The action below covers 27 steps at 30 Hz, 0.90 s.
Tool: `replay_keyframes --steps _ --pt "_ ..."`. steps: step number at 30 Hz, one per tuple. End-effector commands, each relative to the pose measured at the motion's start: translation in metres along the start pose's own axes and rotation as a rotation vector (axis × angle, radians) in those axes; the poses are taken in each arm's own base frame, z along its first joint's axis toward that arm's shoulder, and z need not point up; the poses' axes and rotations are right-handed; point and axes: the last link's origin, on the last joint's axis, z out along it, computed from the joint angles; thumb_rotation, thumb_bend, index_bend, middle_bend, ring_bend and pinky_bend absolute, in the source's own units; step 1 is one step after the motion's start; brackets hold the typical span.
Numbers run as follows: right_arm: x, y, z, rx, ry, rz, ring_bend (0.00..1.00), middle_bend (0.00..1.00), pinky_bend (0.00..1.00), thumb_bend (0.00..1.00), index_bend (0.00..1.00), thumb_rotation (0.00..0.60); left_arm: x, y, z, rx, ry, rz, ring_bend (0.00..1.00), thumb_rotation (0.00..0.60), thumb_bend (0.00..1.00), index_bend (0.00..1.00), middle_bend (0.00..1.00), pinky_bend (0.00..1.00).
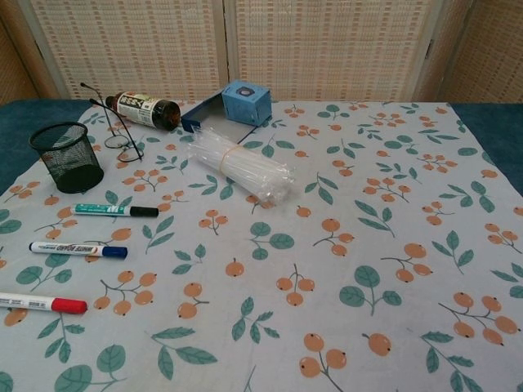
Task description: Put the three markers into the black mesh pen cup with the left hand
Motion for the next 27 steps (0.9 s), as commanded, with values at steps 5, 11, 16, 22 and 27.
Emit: replay_keyframes --steps 5,11,16,22,27 --pt "0.003 0.003 0.000 -0.007 0.010 0.007 0.31 0.20 0.16 0.10 0.38 0.600 -0.045 0.107 -0.029 -0.122 -0.053 0.023 0.08 0.600 0.43 0.23 0.21 0.12" --pt "0.005 0.005 0.000 -0.011 0.015 0.016 0.31 0.20 0.16 0.10 0.38 0.600 -0.067 0.119 -0.016 -0.065 -0.091 0.019 0.08 0.600 0.43 0.24 0.21 0.12" --pt "0.005 0.006 0.000 -0.014 0.014 0.020 0.31 0.20 0.16 0.10 0.38 0.600 -0.080 0.123 -0.005 -0.036 -0.116 0.019 0.08 0.600 0.43 0.25 0.21 0.12" --pt "0.007 0.008 0.000 -0.019 0.022 0.023 0.31 0.20 0.16 0.10 0.38 0.600 -0.092 0.116 0.002 -0.001 -0.124 0.045 0.09 0.600 0.43 0.29 0.23 0.12" --pt "0.006 0.008 0.000 -0.018 0.018 0.021 0.31 0.20 0.16 0.10 0.38 0.600 -0.098 0.111 -0.002 0.014 -0.125 0.054 0.11 0.600 0.43 0.33 0.29 0.13"
